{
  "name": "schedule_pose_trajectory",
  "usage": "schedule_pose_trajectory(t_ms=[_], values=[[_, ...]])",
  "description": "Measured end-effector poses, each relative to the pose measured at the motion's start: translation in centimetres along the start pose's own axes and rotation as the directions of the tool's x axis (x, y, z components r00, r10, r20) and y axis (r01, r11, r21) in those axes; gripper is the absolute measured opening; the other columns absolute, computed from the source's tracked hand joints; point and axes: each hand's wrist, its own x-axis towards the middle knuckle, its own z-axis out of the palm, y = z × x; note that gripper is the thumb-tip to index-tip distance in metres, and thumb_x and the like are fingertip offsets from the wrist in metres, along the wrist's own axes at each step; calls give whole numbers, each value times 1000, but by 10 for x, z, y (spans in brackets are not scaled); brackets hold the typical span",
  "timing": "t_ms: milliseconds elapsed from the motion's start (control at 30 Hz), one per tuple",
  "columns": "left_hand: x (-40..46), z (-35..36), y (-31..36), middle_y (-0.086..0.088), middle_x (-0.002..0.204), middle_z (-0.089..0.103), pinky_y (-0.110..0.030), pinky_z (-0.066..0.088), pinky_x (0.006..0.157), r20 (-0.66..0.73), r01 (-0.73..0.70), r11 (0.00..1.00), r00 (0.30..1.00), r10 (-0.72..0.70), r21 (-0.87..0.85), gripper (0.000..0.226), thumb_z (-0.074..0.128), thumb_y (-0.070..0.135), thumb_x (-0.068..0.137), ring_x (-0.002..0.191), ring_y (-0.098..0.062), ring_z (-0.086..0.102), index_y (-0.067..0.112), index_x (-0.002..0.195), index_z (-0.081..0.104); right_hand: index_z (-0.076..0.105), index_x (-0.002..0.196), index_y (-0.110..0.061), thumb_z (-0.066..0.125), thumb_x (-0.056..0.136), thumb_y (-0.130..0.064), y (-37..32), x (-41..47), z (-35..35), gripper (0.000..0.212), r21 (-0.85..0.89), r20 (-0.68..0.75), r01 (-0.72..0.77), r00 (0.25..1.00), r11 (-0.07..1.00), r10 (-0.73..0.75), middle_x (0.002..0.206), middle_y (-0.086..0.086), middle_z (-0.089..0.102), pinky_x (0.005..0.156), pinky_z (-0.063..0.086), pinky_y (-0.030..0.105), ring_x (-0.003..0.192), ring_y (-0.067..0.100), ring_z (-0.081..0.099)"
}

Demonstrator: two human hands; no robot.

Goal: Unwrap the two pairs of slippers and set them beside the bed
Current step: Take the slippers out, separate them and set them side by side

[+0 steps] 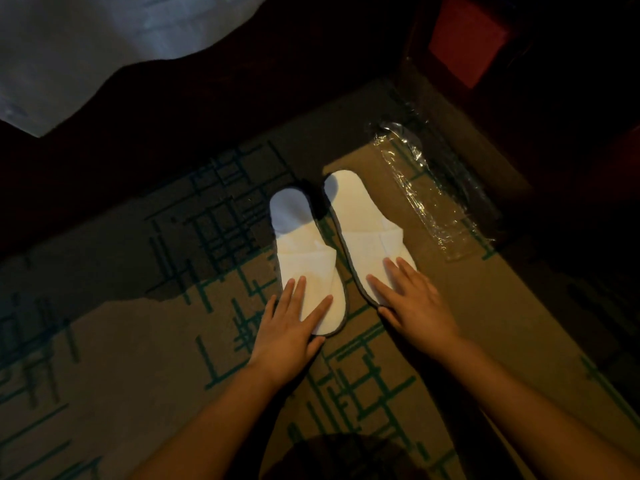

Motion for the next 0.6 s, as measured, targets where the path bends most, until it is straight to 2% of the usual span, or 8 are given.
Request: schedule_pose_trajectory(t_ms=[100,167,300,367,500,600], values=[[11,0,0,-24,144,40,-51,42,99,29,11,997,1000,-8,-80,62,35,56,79,132,-41,40,36,138,31,14,147,-34,36,96,-41,3,10,-2,56,-12,-8,7,1000,1000,-7,160,6,3,112,0,35,147,26,-3],[19,-2,1,-25,146,36,-51,40,102,11,19,994,1000,-18,-109,62,39,55,80,133,-42,37,36,139,31,14,147,-35,36,96,-41,5,20,-7,56,-32,-13,11,1000,999,-11,160,6,3,113,2,35,147,26,-2],[34,-7,3,-19,157,2,-46,16,116,39,55,980,998,-48,-193,66,44,50,87,145,-36,3,39,144,13,16,147,-34,38,95,-40,10,46,-21,56,-46,2,28,1000,999,-28,160,6,4,117,9,41,147,26,-1],[43,-13,2,-16,158,-4,-42,11,118,41,80,979,996,-74,-189,66,41,51,88,145,-32,-3,40,144,8,18,147,-33,40,95,-39,12,61,-27,57,-60,-1,47,999,997,-47,160,7,6,117,11,43,147,27,0],[62,-19,-6,-17,157,-3,-44,11,117,39,112,976,994,-107,-187,67,42,50,89,145,-33,-3,39,145,7,18,147,-33,41,94,-40,12,86,-35,58,-85,0,68,998,994,-69,160,7,7,117,12,43,147,28,2],[73,-22,-15,-21,156,6,-48,21,114,15,116,976,993,-115,-183,67,46,49,86,144,-37,6,36,145,15,19,147,-31,42,94,-38,13,102,-43,58,-91,13,93,996,992,-92,159,7,8,117,14,43,147,28,2]])
